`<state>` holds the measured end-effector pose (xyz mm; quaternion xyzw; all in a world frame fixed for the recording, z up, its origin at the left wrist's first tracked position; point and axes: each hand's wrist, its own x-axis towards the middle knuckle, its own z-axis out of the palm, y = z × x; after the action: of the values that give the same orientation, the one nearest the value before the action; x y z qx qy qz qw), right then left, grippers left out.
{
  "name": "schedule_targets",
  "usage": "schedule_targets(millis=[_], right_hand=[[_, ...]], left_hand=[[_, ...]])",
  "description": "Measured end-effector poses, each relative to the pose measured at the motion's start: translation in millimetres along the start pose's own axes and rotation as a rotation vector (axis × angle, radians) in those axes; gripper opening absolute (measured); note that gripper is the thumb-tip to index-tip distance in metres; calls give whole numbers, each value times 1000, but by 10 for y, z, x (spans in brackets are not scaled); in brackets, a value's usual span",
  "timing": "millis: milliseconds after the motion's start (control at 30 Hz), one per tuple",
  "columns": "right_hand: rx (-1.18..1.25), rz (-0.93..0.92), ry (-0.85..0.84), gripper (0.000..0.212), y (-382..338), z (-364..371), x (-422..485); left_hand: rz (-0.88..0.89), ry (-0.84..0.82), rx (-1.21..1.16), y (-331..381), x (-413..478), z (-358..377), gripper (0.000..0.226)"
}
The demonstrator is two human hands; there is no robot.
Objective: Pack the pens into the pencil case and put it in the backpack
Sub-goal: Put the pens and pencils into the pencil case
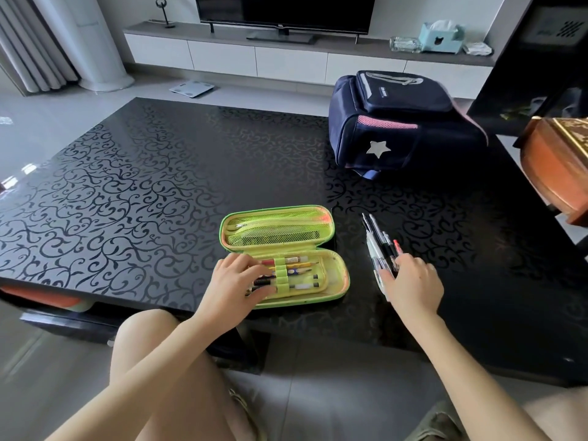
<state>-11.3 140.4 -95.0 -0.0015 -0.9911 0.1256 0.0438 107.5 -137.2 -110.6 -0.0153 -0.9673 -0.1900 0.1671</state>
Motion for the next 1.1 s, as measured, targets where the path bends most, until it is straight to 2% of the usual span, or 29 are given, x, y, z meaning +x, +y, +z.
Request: schedule_targets(millis=[167,367,533,633,667,733,833,900,1100], right_hand=[[-66,81,-223,33,-52,-11,161],[-167,87,-392,31,-196,-127,224],[-180,73,-381,26,-304,-134,120],[-72,88,-267,25,-300,-178,111],[-11,54,-203,27,-305,-221,110],[126,-158,-114,23,-380,-328,45],[170,-667,-196,14,-681,-447,-203],[48,-866,-272,16,-874,-348,-315],[-76,-943,-337,21,-1115,-56,-392]], left_hand=[[-46,127,1,-53,-41,-173,24],[-124,203,38,-200,-82,-324,27],[-163,224,47,-223,-128,-334,15],[-177,234,43,-243,-167,-337,12],[-191,239,39,-254,-182,-344,13],[-231,254,19,-269,-207,-359,16],[-295,267,-28,-266,-258,-373,17],[-280,266,-36,-242,-295,-371,15],[-218,175,-53,-156,-379,-314,16]])
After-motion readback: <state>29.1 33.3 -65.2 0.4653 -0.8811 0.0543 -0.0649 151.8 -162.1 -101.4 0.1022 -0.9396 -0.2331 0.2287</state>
